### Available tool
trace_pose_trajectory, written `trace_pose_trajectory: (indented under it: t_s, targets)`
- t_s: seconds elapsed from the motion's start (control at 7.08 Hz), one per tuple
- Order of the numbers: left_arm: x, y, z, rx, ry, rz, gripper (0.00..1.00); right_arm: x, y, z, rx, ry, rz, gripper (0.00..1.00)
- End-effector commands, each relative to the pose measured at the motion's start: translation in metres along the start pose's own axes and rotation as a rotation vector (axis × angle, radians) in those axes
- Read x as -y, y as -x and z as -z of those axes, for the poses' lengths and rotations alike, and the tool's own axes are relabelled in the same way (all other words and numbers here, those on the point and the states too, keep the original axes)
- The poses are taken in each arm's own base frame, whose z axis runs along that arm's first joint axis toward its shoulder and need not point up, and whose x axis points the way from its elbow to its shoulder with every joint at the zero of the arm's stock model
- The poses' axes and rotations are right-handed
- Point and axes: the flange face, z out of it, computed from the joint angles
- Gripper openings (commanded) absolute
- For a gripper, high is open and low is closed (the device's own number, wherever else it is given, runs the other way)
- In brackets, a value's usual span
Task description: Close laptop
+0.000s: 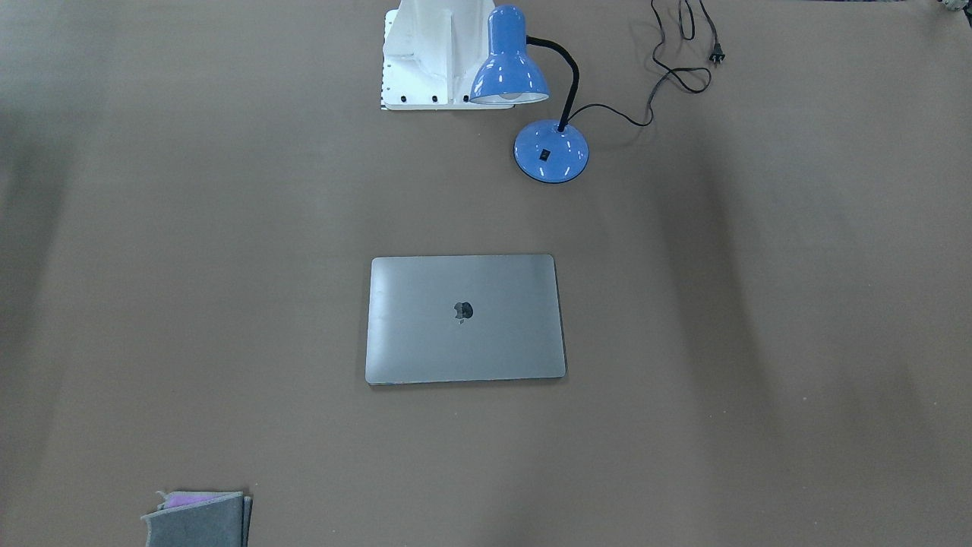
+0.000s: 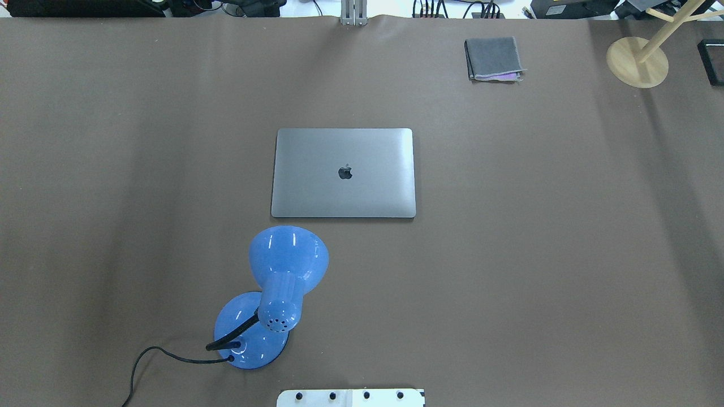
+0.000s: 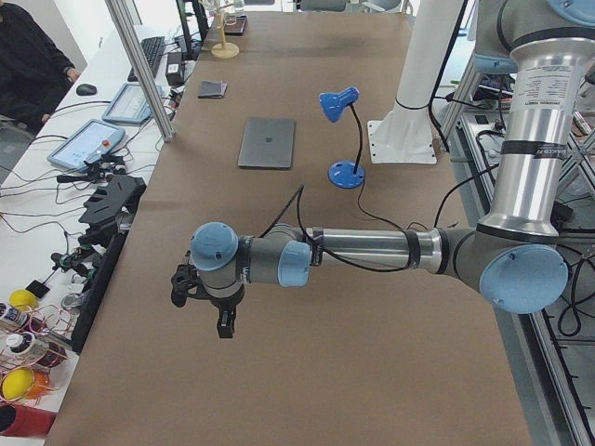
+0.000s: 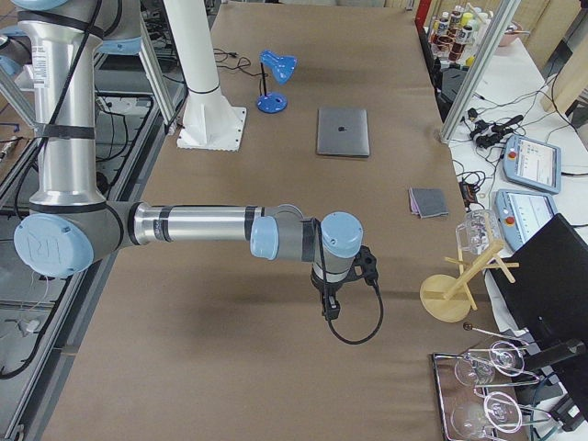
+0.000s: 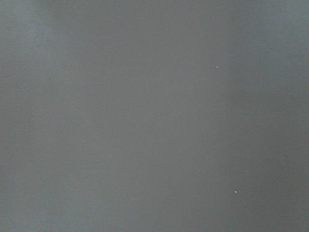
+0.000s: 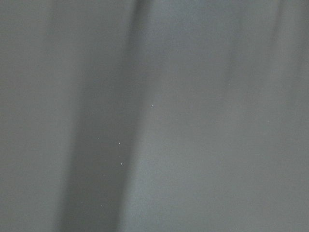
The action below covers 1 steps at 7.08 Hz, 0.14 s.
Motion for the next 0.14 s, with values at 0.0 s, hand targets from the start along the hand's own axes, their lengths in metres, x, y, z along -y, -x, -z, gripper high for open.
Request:
trace_pose_trajectory:
  t_s: [0.0]
  targets:
    - [0.0007, -0.0006, 0.0004, 0.000, -0.001, -0.001, 0.98, 0.0010, 0.0031, 0.0158, -0.004, -0.032, 0.003, 1.00]
